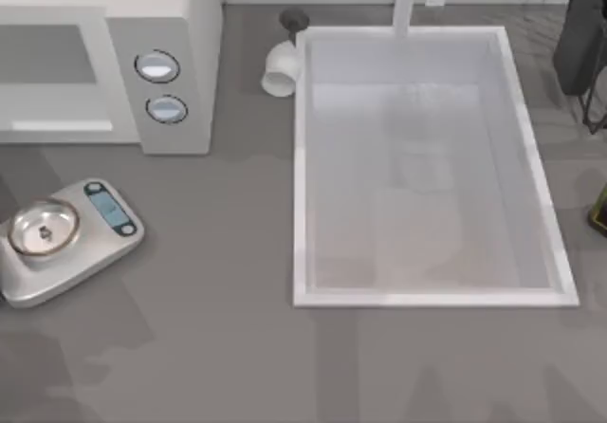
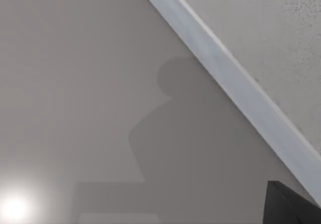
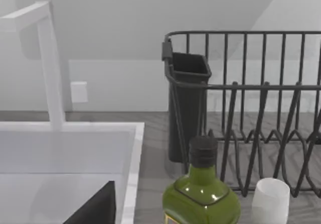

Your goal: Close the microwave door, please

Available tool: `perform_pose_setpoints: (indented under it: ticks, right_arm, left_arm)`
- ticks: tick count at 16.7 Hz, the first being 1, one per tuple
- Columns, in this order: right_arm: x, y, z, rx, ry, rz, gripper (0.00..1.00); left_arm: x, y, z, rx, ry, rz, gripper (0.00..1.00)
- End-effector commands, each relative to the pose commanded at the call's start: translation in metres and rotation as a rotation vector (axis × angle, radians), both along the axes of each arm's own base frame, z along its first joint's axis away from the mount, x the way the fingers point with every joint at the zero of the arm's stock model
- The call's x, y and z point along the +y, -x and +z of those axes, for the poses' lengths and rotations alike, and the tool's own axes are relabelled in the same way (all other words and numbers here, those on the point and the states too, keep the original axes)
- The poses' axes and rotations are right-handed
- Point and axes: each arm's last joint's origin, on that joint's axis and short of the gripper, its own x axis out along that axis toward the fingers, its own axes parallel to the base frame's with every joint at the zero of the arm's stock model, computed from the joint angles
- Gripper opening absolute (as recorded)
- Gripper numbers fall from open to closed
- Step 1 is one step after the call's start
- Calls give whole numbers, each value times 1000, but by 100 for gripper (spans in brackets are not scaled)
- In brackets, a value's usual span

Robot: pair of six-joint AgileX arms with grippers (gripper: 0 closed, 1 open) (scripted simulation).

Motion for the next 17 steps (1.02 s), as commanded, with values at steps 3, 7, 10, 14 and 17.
perform_pose_setpoints:
  ticks: [3, 7, 10, 14, 17]
  right_arm:
    - [0, 0, 0, 0, 0, 0, 100]
    - [0, 0, 0, 0, 0, 0, 100]
    - [0, 0, 0, 0, 0, 0, 100]
    - [0, 0, 0, 0, 0, 0, 100]
    - [0, 0, 0, 0, 0, 0, 100]
  left_arm:
    - [-22, -4, 1, 7, -1, -3, 0]
    - [-61, -3, 1, 11, -1, -3, 0]
    - [-85, 1, 0, 3, 0, -5, 0]
    - [-93, 4, -1, -2, 1, -1, 0]
    - [-92, 2, 0, -4, 2, 1, 0]
